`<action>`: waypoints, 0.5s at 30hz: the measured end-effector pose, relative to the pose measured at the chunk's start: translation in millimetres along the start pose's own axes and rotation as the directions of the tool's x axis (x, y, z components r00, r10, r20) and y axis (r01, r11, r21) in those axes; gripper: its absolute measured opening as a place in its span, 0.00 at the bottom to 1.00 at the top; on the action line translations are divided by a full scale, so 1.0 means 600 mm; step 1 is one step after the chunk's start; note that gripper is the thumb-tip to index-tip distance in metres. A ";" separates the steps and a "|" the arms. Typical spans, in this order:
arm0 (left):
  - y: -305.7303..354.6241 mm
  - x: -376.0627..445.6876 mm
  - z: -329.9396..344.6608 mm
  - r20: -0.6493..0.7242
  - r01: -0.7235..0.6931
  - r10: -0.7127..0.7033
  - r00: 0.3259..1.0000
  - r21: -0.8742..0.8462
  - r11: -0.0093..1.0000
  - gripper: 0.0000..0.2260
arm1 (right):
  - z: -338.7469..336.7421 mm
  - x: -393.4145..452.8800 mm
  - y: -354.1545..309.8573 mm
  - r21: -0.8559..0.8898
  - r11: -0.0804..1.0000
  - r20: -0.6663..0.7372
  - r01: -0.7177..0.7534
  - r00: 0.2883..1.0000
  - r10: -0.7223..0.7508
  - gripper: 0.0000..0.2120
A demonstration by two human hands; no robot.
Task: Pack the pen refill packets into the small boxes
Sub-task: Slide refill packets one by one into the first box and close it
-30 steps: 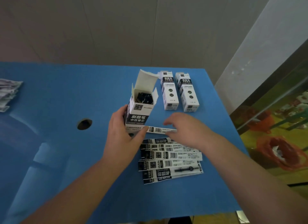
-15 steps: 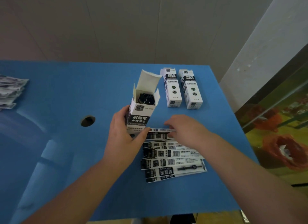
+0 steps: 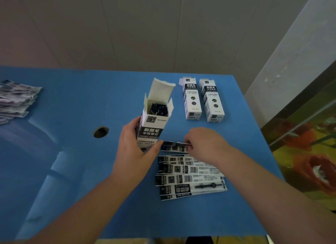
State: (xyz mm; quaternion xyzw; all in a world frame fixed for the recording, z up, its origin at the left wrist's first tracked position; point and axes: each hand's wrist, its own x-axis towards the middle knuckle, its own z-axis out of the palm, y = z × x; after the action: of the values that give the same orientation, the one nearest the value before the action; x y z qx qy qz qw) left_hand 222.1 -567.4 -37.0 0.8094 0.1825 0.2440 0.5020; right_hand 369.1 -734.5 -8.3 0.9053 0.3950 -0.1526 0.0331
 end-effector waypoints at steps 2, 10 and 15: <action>0.000 0.001 -0.001 0.001 0.003 -0.003 1.000 -0.001 1.000 0.30 | -0.010 -0.002 0.003 0.028 1.000 -0.021 -0.014 1.000 0.014 0.07; 0.009 0.003 0.003 -0.045 -0.019 0.020 0.999 0.036 0.999 0.32 | -0.065 -0.016 0.027 0.125 0.992 -0.104 0.004 0.995 0.009 0.09; 0.007 0.004 0.010 -0.013 -0.013 0.013 1.000 0.021 1.000 0.28 | -0.067 -0.025 0.035 0.400 0.914 -0.143 -0.062 0.981 0.129 0.04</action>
State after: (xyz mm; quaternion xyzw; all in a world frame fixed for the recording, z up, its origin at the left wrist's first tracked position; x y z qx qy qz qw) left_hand 227.5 -572.3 -34.8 0.8142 0.1832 0.2505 0.4906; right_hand 384.9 -752.5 33.2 0.9211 0.3130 -0.1512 -0.1752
